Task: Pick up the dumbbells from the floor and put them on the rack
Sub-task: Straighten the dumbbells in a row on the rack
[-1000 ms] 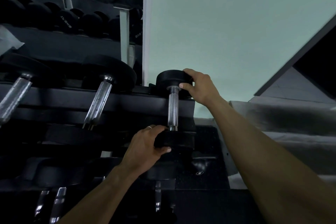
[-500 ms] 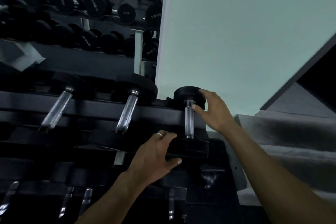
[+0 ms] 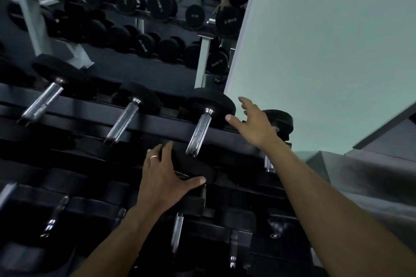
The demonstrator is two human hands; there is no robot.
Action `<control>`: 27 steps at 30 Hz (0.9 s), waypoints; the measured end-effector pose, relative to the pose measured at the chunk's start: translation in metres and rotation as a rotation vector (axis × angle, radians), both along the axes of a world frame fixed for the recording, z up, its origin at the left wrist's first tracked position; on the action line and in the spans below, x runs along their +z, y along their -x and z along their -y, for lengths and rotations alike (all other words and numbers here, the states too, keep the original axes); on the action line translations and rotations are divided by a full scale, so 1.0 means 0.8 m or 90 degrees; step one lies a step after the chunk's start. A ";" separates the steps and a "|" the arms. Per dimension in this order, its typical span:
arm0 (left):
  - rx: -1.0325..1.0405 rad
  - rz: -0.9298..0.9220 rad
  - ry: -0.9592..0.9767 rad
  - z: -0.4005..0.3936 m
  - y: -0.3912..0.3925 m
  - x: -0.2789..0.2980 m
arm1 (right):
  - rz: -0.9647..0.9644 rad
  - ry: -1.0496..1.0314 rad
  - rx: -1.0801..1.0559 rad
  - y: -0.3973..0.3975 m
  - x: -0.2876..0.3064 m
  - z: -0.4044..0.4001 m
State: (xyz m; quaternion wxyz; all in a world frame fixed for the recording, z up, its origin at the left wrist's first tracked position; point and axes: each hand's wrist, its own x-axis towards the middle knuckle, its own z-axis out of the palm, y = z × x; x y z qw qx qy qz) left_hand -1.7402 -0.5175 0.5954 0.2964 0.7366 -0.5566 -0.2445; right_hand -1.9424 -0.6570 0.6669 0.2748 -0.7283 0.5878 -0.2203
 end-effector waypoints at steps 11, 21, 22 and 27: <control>0.002 -0.040 0.034 0.012 0.003 -0.020 | 0.072 0.021 -0.038 -0.038 -0.023 0.044; 0.067 -0.093 0.056 0.007 0.018 -0.024 | 0.038 0.009 0.005 -0.047 -0.016 0.060; 0.070 -0.096 0.057 0.007 0.019 -0.025 | 0.028 0.013 0.009 -0.049 -0.015 0.060; 0.072 -0.097 0.058 0.005 0.023 -0.023 | -0.014 0.008 0.021 -0.047 -0.008 0.062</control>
